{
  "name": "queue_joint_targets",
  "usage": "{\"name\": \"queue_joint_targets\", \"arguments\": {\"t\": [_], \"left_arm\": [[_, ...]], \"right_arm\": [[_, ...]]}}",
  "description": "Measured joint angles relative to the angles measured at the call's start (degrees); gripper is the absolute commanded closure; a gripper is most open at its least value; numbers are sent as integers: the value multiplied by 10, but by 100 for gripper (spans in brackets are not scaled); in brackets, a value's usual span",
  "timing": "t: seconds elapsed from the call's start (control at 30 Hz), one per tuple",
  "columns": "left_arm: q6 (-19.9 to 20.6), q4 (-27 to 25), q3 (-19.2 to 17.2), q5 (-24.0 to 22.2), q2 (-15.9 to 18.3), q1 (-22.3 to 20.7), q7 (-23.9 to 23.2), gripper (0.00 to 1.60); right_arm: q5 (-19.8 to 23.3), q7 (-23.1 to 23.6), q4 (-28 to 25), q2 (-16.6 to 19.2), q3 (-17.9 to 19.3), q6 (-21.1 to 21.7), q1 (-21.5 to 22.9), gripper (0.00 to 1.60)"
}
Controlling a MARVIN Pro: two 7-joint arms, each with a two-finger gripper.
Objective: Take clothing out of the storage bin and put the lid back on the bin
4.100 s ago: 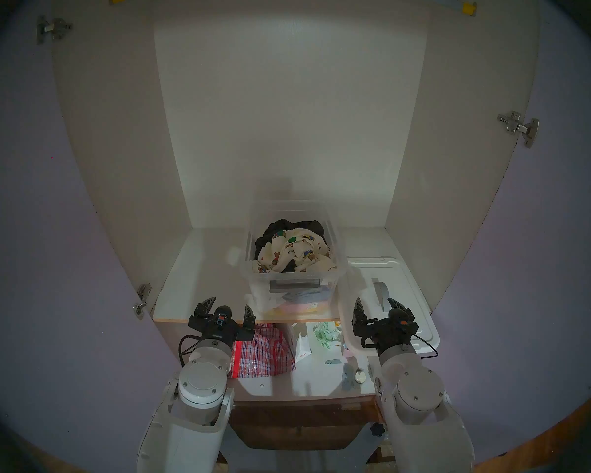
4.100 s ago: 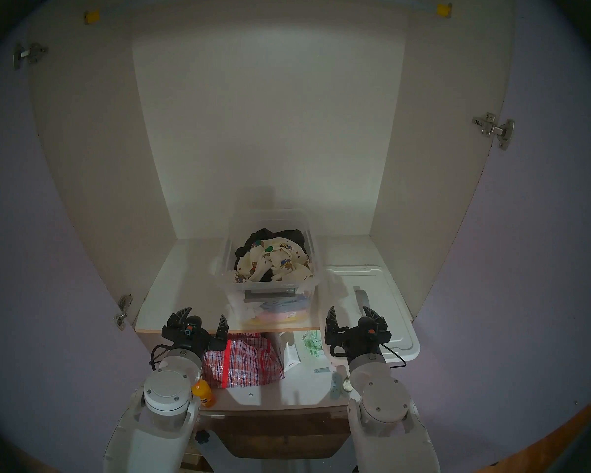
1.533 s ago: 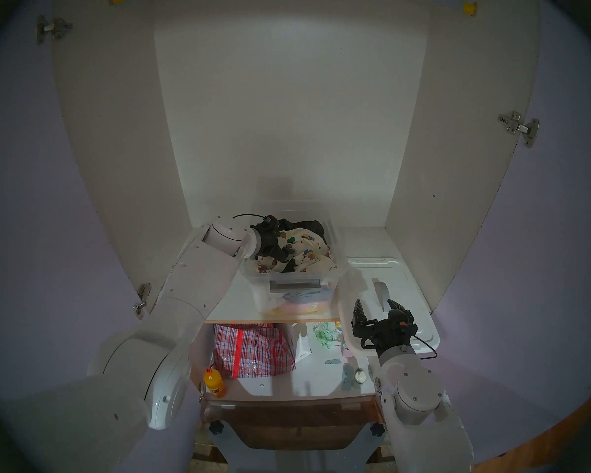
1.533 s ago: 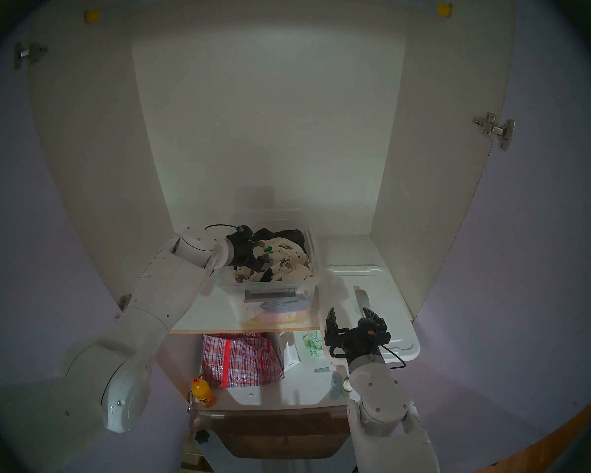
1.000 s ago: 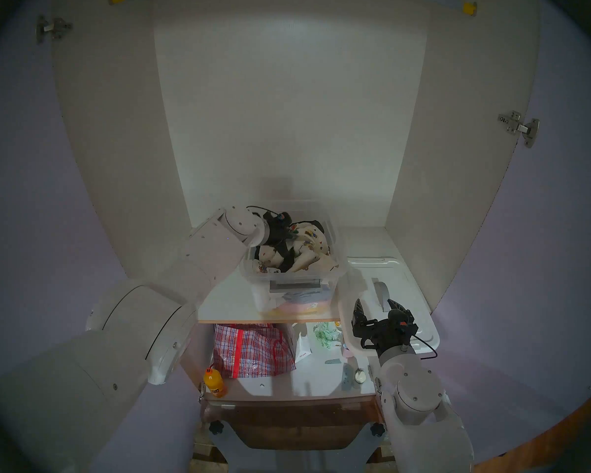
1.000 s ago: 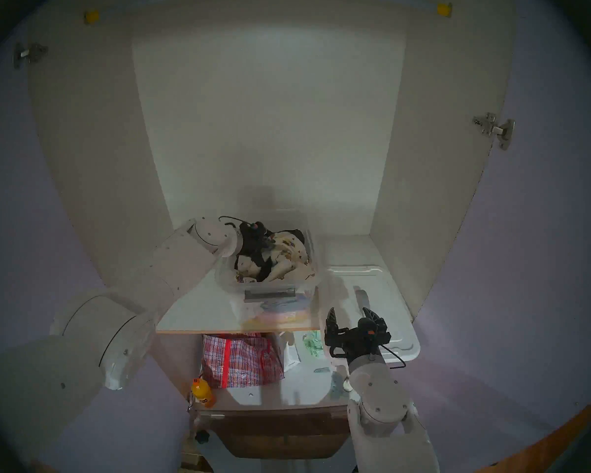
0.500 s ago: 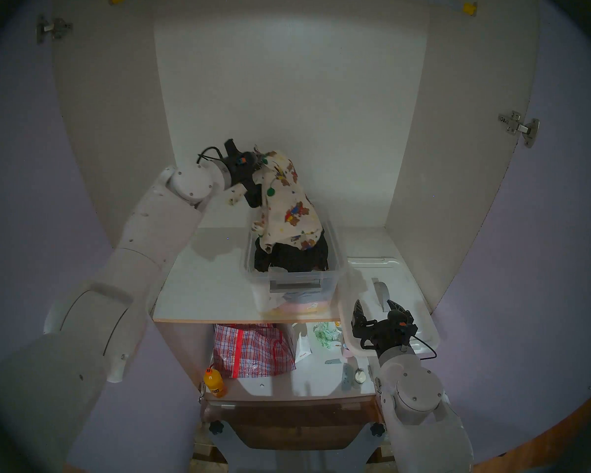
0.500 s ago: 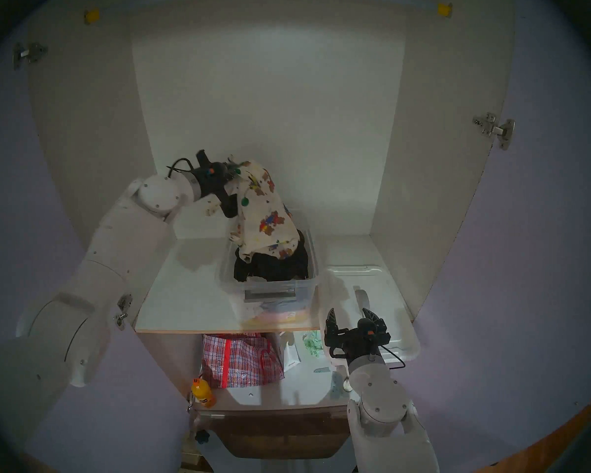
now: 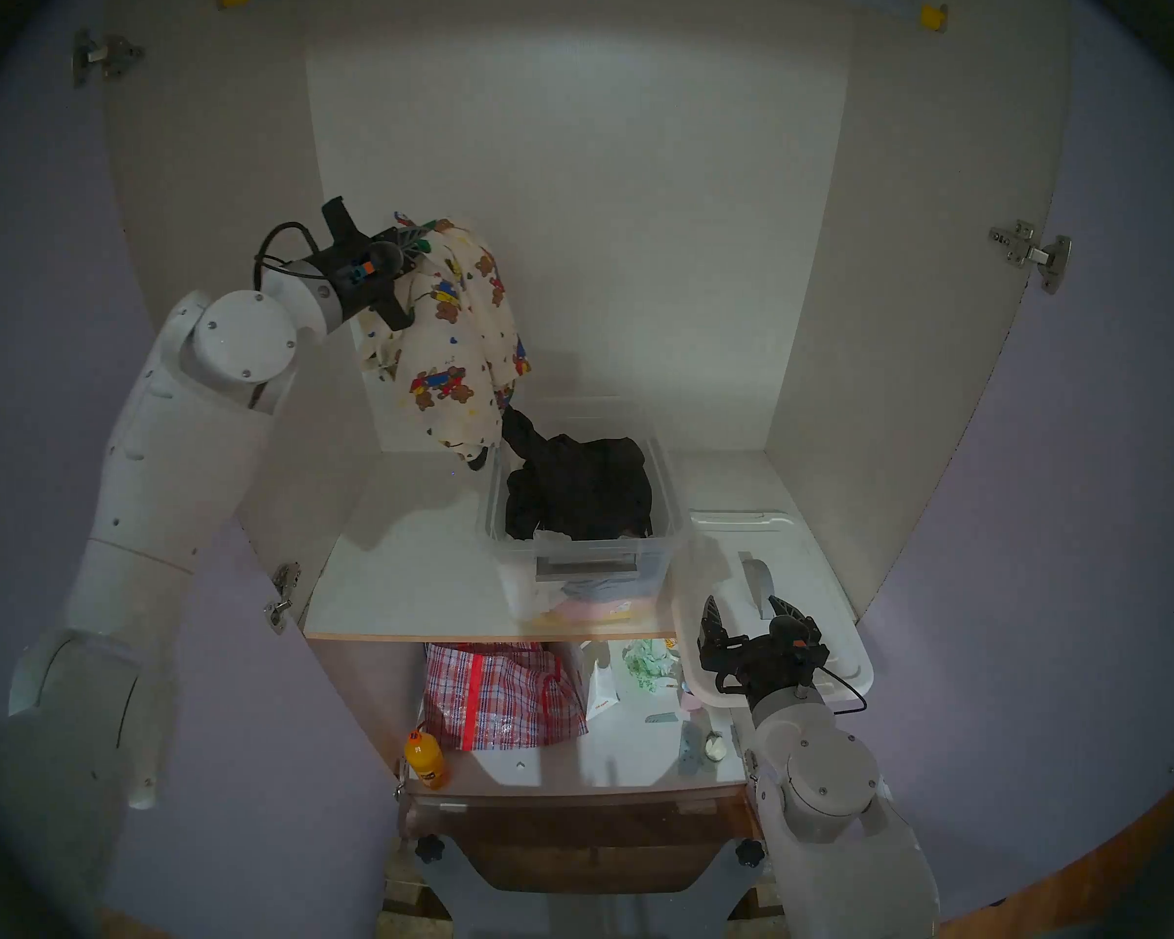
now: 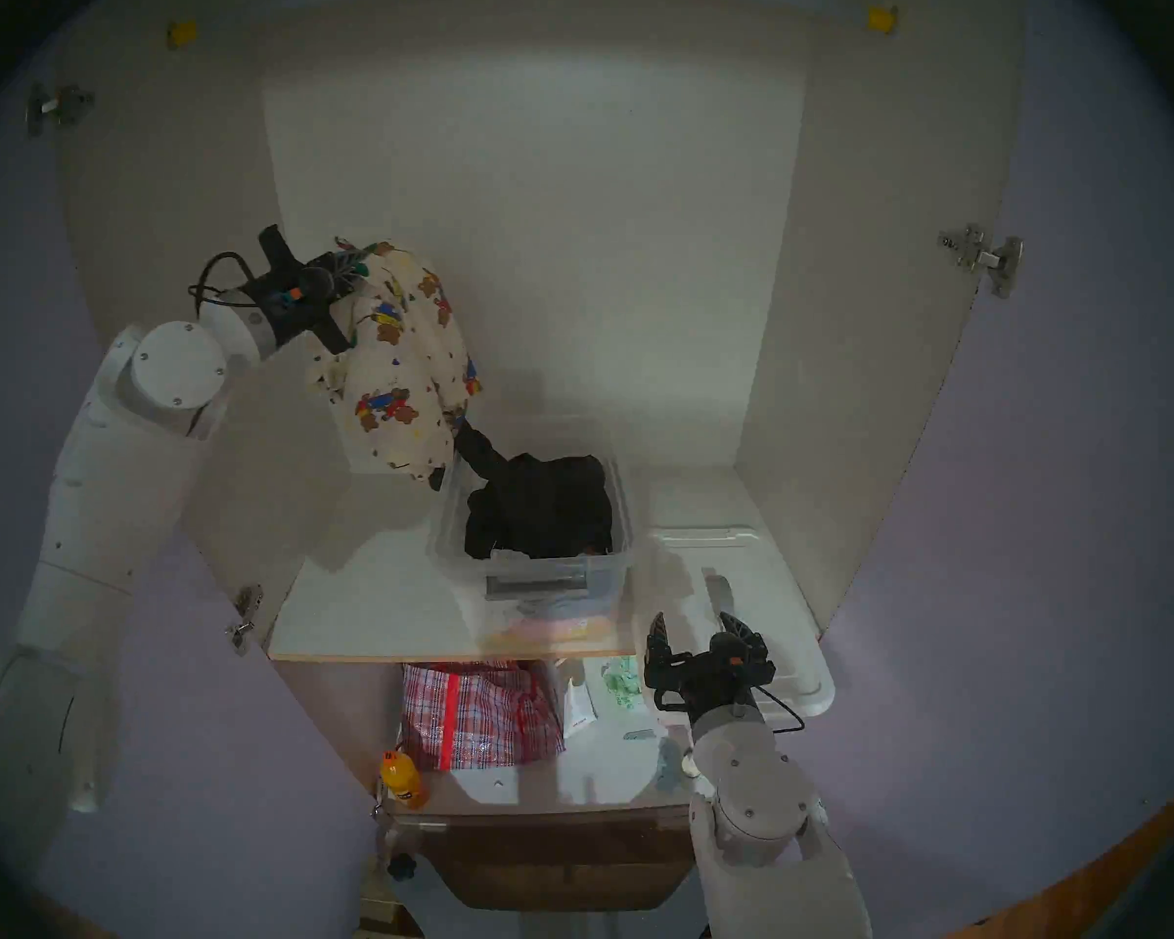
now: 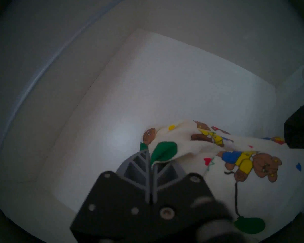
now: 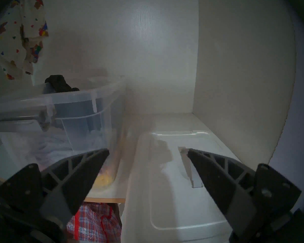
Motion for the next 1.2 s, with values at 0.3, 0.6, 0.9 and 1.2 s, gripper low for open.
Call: {"name": "queue_joint_targets", "arguments": {"t": [0.3,0.6,0.9,1.2], "left_arm": [[177,-67,16,25,62,82,-3,160],[333,-52,39,24,57,173,5,160],[499,-73,-15,24,8,262,131,160],[415,-14,9,-37,-36,325,108,160]], "right_arm": [[0,0,0,0,0,0,0,0],[0,0,-2,0,0,0,0,0],[0,0,-7,0,0,0,-2,0],[0,0,-9,0,0,0,-4,0]]}}
